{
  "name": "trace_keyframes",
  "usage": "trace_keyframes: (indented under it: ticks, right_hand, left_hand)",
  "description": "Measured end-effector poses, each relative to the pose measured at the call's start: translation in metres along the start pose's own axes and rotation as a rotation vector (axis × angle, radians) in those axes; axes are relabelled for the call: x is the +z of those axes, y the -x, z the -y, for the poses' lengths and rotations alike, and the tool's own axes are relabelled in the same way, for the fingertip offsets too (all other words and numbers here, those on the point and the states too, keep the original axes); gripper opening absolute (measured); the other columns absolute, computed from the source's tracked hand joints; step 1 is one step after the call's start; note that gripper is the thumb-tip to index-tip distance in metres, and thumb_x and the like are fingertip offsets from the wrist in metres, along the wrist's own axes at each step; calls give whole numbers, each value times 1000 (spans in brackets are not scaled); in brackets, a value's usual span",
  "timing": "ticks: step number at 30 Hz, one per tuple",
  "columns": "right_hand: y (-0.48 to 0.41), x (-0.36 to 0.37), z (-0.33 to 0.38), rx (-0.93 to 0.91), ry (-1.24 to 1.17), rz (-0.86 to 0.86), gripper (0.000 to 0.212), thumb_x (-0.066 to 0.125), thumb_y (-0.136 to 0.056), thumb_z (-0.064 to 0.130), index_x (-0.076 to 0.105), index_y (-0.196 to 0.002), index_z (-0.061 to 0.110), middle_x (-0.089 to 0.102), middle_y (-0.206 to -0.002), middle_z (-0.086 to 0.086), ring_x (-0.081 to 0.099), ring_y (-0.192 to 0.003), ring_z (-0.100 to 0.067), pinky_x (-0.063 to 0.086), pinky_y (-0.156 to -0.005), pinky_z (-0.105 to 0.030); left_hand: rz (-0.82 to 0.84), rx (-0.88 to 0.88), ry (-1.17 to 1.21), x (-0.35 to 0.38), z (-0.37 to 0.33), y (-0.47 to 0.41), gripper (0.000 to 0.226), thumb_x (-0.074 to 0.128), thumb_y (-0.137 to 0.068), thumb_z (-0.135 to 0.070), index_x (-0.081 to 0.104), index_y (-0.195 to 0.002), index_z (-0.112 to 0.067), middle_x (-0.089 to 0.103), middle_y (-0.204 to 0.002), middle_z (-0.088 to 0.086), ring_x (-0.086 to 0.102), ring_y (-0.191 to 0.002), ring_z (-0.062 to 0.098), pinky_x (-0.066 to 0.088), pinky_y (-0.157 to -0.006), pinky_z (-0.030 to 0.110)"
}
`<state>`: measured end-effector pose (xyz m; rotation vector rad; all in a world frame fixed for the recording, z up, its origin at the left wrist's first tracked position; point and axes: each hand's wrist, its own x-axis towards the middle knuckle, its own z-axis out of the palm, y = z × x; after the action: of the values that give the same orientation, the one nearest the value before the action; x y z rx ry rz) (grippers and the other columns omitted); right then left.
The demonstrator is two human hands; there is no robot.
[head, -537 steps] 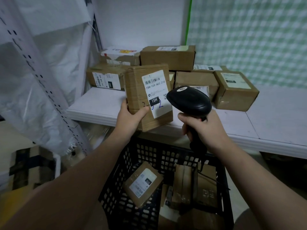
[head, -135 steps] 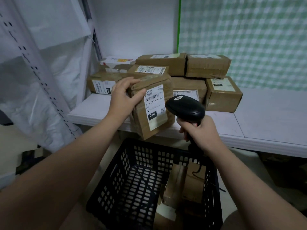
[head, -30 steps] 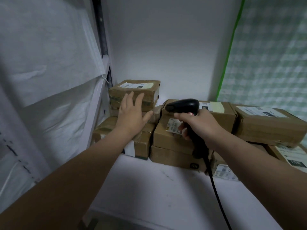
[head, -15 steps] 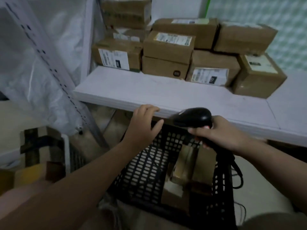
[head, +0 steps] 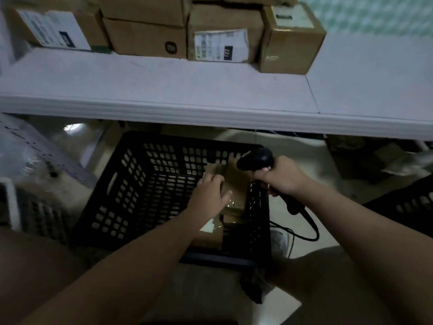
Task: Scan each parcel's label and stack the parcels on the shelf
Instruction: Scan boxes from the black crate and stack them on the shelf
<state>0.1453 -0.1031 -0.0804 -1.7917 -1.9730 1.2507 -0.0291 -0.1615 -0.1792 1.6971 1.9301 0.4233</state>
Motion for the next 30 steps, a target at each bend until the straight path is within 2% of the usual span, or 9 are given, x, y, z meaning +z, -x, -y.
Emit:
trace_keyframes:
  ticks: [4, 7, 12, 15, 18, 22, 24, 26, 30]
  right_hand:
    - [-13, -9, -12, 28, -28, -28, 22, 70, -85, 24, 62, -73, 7, 64, -66, -12, 55, -41, -18, 48, -45, -28]
    - [-21, -17, -20, 57, -46, -54, 21, 70, -85, 24, 63, -73, 9, 65, -67, -11, 54, -38, -14, 49, -44, -27]
    - [-28, -20, -25, 69, -106, -76, 20, 72, -83, 25, 65, -76, 8, 65, -67, -12, 54, -40, -18, 48, -42, -26]
    - [-31, -18, -25, 58, -105, -67, 21, 71, -83, 26, 64, -76, 8, 64, -66, -12, 54, -40, -19, 48, -43, -27]
    - [-29, -15, -20, 37, -71, -43, 22, 72, -83, 28, 63, -75, 9, 65, -68, -13, 56, -42, -20, 50, -44, -28]
    - [-20, -11, 3, -39, -63, -31, 25, 74, -81, 32, 62, -74, 11, 67, -72, -19, 61, -56, -28, 55, -61, -40]
    - [-11, -7, 24, -119, -89, -68, 25, 75, -80, 33, 61, -71, 15, 63, -67, -9, 61, -63, -24, 55, -68, -42]
    - [4, -5, 49, -204, -198, -122, 24, 74, -82, 30, 60, -70, 15, 59, -63, -2, 59, -60, -17, 49, -63, -34]
    - [33, -7, 97, -374, -457, -239, 24, 72, -84, 22, 65, -80, -1, 63, -66, -9, 60, -55, -16, 48, -55, -25]
  left_hand:
    - [221, -152, -133, 35, -14, -29, 77, 53, -88, -58, 25, -148, -19, 22, -153, 13, 24, -138, 35, 35, -107, 48]
    - [310, -238, -162, 55, -24, -41, 84, 56, -85, -61, 18, -149, -23, 13, -156, 13, 19, -141, 37, 34, -108, 50]
    - [294, -355, -93, 77, -22, -56, 90, 69, -82, -45, 9, -147, -31, 15, -150, 17, 40, -127, 37, 47, -95, 48]
    - [213, -377, 71, 73, -15, -59, 87, 72, -81, -35, 15, -146, -27, 23, -148, 15, 46, -123, 34, 48, -95, 45]
    - [156, -295, 258, 45, 1, -51, 76, 73, -77, -35, 28, -136, -23, 46, -131, 10, 54, -109, 26, 51, -86, 39]
    - [148, -109, 334, -25, 17, -18, 52, 70, -81, -24, 37, -122, -25, 53, -116, 2, 57, -93, 15, 48, -68, 24]
    - [137, 19, 276, -69, 21, 2, 51, 72, -78, -28, 41, -118, -29, 56, -112, -1, 59, -92, 11, 49, -70, 25]
    - [83, 165, 185, -113, 21, 22, 56, 70, -69, -45, 45, -118, -33, 56, -111, -5, 57, -97, 9, 49, -77, 27]
    - [-212, 355, 77, -184, 10, 50, 61, 60, -61, -57, 45, -117, -38, 47, -116, -11, 44, -109, 7, 39, -88, 25]
